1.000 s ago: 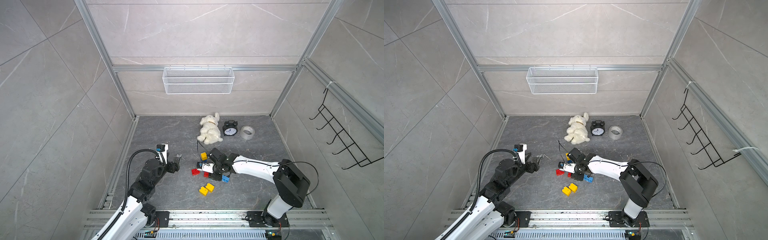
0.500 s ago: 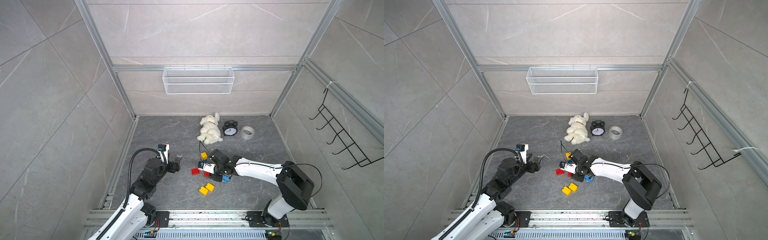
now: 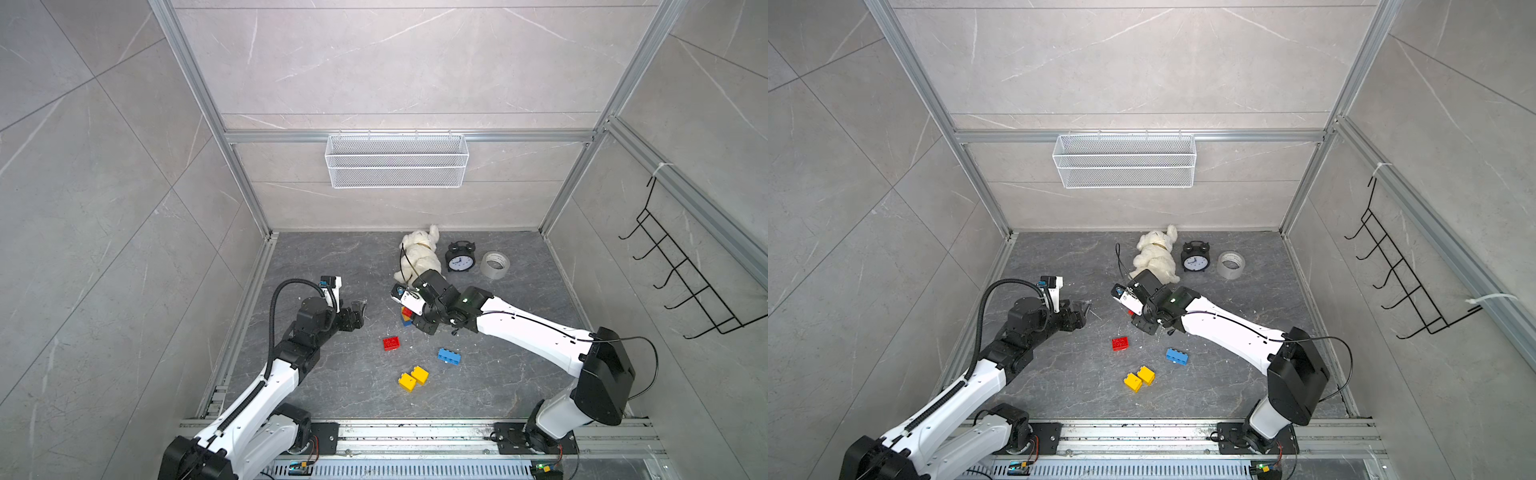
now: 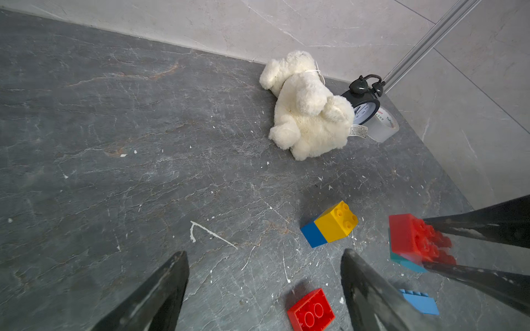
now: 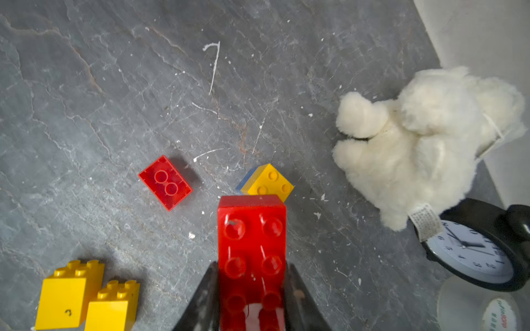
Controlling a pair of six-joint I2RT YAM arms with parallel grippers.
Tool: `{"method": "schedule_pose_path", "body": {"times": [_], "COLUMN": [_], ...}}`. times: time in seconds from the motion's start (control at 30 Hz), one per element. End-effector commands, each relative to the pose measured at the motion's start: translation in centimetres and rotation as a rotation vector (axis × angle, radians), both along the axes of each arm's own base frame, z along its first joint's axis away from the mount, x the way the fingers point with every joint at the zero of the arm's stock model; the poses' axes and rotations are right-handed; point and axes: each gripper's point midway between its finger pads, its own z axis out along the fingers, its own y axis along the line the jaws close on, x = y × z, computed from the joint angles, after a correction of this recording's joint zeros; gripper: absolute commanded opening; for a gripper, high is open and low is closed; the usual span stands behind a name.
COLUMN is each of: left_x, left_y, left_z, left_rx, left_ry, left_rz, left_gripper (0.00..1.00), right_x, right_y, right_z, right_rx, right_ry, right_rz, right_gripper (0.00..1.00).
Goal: Assemble the letter r with lego
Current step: Assemble the lego brick with the lego brick.
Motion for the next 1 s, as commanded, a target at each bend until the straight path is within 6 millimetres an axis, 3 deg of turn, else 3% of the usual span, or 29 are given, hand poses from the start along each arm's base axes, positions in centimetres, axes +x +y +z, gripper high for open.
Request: {"method": "schedule_pose_path", "body": {"times": [0.0,0.1,0.3,0.47,0.7,0.83,0.97], "left_x": [1.1,1.3,2.0,2.7,2.2,2.1,2.2], "left_y": [-1.5,-2.3,-3.7,-4.1,-4.9,-5.3,-5.6], "left_z": [3.2,2.9,1.9,0.6,0.4,0.0,-0.4], "left_rx": [-0.112,-0.139,-0.178,-0.173,-0.198,-0.233,-0.259], "left_ry": [-0.061,-0.035,0.038,0.073,0.104,0.128,0.152], "left_rz": [-0.060,-0.102,-0.153,-0.156,-0.206,-0.213,-0.216], "left_gripper": [0.86,0.86,0.83,0.81,0.79,0.78,0.76], "right_x": [-0.4,0.6,3.8,2.7,2.6,3.7,5.1], "right_y": [-1.2,-1.6,-2.1,-0.7,-3.9,-4.6,-3.7], "right_z": [-1.0,-0.6,-0.1,-1.5,-3.1,-3.4,-3.3], "right_rx": [-0.047,-0.074,-0.081,-0.043,-0.082,-0.048,-0.004], "right_ry": [0.005,-0.057,0.117,0.208,0.143,0.133,0.120], "right_rz": [-0.013,0.037,-0.084,-0.048,0.095,0.138,0.132], "right_gripper": [0.26,0.23,0.25,0.22,0.20,0.21,0.21]}}
